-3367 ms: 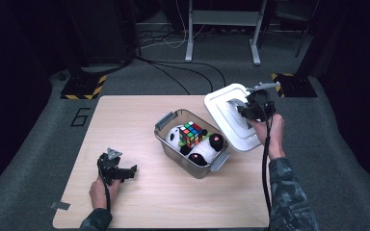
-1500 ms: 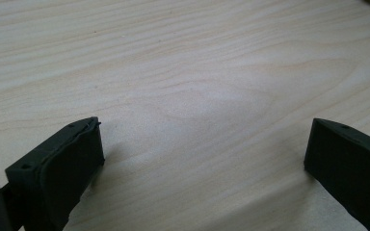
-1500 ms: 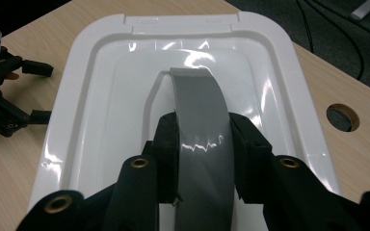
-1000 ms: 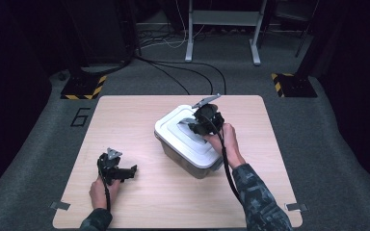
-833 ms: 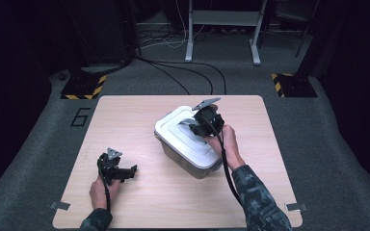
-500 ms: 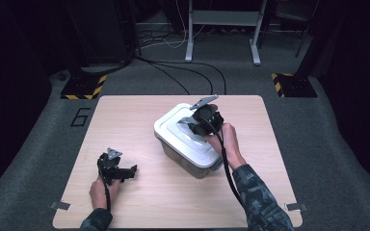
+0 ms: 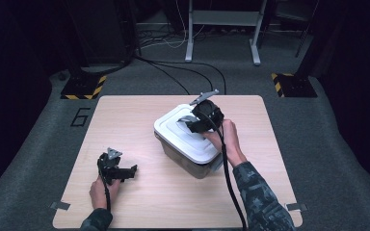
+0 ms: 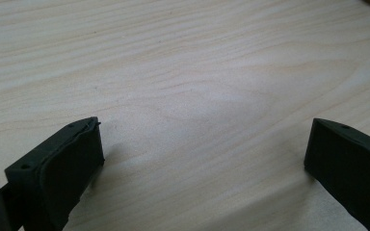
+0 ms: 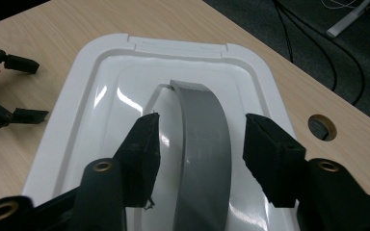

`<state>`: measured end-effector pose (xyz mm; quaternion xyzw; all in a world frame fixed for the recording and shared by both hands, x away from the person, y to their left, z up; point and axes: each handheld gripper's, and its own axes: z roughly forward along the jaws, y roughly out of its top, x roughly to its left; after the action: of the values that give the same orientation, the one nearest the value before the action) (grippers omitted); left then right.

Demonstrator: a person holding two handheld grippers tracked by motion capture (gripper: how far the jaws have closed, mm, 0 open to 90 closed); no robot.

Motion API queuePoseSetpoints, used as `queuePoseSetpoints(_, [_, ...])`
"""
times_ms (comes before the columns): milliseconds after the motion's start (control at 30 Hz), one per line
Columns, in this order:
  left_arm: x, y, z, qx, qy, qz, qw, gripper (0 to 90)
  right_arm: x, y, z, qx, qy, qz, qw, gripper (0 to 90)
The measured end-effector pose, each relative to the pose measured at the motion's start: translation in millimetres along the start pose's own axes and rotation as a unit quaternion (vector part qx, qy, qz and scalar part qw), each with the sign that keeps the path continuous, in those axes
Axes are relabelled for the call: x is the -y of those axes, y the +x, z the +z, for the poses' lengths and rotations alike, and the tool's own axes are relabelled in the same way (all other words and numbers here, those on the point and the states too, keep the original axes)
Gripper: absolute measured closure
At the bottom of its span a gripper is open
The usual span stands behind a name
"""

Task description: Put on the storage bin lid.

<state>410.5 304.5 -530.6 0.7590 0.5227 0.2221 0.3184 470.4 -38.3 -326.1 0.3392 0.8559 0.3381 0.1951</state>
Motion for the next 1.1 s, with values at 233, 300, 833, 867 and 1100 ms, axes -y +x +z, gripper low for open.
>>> queuePoseSetpoints(233, [-0.4, 0.1, 0.1, 0.001, 0.002, 0.001, 1.0, 0.1, 2.4, -3.4, -3.7, -0.014, -0.005, 0.012, 0.9998, 22.7])
queuePoseSetpoints(300, [-0.3, -0.1, 0.1, 0.0, 0.001, 0.0, 1.0, 0.2, 4.4, -4.9, -6.8, -0.018, -0.01, 0.021, 0.9996, 17.6])
queuePoseSetpoints(833, [-0.3, -0.1, 0.1, 0.0, 0.001, 0.0, 1.0, 0.2, 34.0, -35.0, -49.8, 0.003, -0.05, 0.068, 0.9964, 10.3])
queuePoseSetpoints(867, [-0.3, -0.1, 0.1, 0.0, 0.001, 0.0, 1.0, 0.2, 38.9, -40.5, -54.9, 0.011, -0.05, 0.071, 0.9962, 9.6])
queuePoseSetpoints(1100, [-0.3, -0.1, 0.1, 0.0, 0.001, 0.0, 1.0, 0.2, 58.7, -56.7, -70.4, 0.036, -0.056, 0.093, 0.9935, 9.2])
